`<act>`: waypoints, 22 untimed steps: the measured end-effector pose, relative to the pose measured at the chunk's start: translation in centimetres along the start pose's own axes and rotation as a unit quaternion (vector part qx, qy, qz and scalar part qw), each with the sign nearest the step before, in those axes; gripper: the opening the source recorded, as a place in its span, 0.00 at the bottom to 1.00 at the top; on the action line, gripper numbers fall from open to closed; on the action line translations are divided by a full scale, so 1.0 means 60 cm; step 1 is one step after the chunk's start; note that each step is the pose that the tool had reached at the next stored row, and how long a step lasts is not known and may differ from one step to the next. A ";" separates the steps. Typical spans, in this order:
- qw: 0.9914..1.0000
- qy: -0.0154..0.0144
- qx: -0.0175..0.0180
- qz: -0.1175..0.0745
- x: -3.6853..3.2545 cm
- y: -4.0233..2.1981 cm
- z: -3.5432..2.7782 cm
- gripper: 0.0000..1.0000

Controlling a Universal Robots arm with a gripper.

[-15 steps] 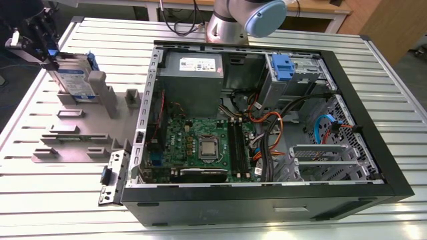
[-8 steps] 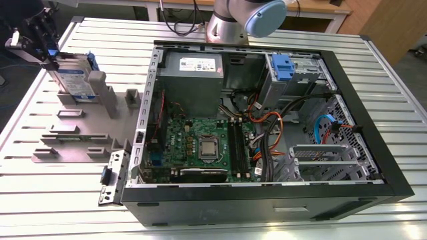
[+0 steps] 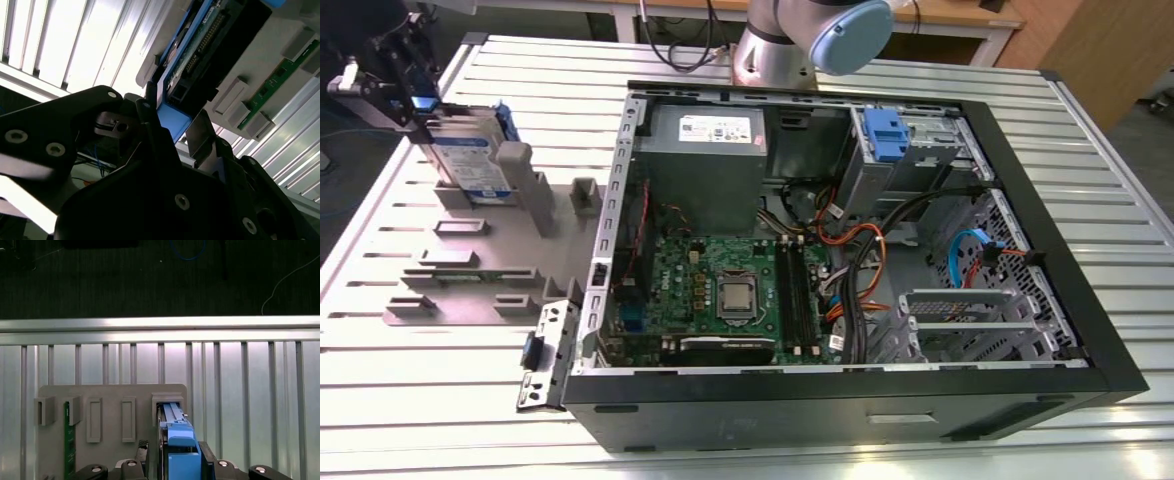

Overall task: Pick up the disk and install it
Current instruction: 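Pick up the disk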

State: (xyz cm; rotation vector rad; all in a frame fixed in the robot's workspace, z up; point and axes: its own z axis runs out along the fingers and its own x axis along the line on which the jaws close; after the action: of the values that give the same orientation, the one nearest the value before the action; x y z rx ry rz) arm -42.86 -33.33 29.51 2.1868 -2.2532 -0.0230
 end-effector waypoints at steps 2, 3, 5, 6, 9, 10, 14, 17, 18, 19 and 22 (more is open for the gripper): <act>1.000 0.000 0.000 0.000 0.000 0.000 0.002 0.50; 1.000 0.000 0.000 0.000 0.000 0.000 0.002 0.50; 1.000 0.000 0.000 0.000 0.000 0.000 0.004 0.50; 1.000 0.000 0.000 0.000 0.000 0.000 0.005 0.50; 1.000 0.000 0.000 0.000 0.000 0.000 0.007 0.42; 1.000 0.000 0.000 0.000 0.000 0.000 0.007 0.42; 1.000 0.000 0.000 0.000 0.000 0.000 0.008 0.36; 1.000 0.000 0.000 0.000 0.000 0.000 0.008 0.36; 1.000 0.000 0.000 0.000 0.000 0.000 0.009 0.36; 1.000 0.000 0.000 0.000 0.000 0.000 0.009 0.36; 1.000 0.000 0.000 0.000 0.000 0.000 0.009 0.36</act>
State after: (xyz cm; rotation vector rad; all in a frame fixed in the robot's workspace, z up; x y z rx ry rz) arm -42.86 -33.33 28.95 2.1866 -2.2531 -0.0231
